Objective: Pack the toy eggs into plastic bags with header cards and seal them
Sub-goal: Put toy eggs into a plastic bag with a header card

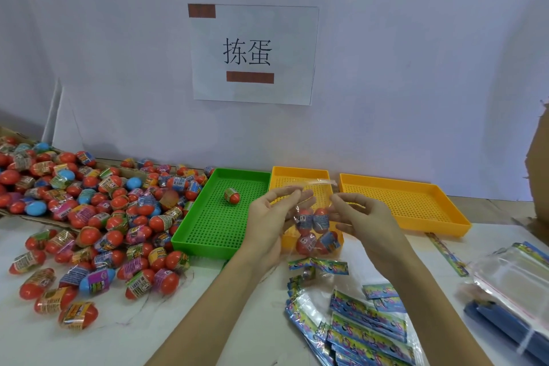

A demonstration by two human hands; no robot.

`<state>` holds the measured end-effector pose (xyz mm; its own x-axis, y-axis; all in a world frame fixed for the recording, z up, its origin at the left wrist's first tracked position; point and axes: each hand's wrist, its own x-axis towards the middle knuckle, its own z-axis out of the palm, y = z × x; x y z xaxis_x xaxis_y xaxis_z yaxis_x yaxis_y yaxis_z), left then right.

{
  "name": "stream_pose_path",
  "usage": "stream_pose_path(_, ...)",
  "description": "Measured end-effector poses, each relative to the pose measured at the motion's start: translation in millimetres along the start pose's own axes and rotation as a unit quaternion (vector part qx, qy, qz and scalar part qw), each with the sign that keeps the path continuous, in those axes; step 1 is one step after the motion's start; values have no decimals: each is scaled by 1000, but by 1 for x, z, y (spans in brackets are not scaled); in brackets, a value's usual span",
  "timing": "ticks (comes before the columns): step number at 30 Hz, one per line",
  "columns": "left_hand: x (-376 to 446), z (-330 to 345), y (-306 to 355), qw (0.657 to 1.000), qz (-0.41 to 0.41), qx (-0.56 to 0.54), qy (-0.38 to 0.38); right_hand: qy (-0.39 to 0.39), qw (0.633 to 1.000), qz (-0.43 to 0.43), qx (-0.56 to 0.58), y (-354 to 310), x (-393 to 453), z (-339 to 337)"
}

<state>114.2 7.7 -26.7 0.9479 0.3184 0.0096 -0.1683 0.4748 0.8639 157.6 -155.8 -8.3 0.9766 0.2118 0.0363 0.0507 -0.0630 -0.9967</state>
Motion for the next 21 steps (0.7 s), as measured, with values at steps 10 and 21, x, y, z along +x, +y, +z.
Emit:
stream_pose_path(10,-4,4,0,1000,-1,25,-14,35,999,-31,-13,3,5,-10)
stream_pose_path(21,0,-2,2,997,7,63,-33,45,998,-27,22,0,7,-13)
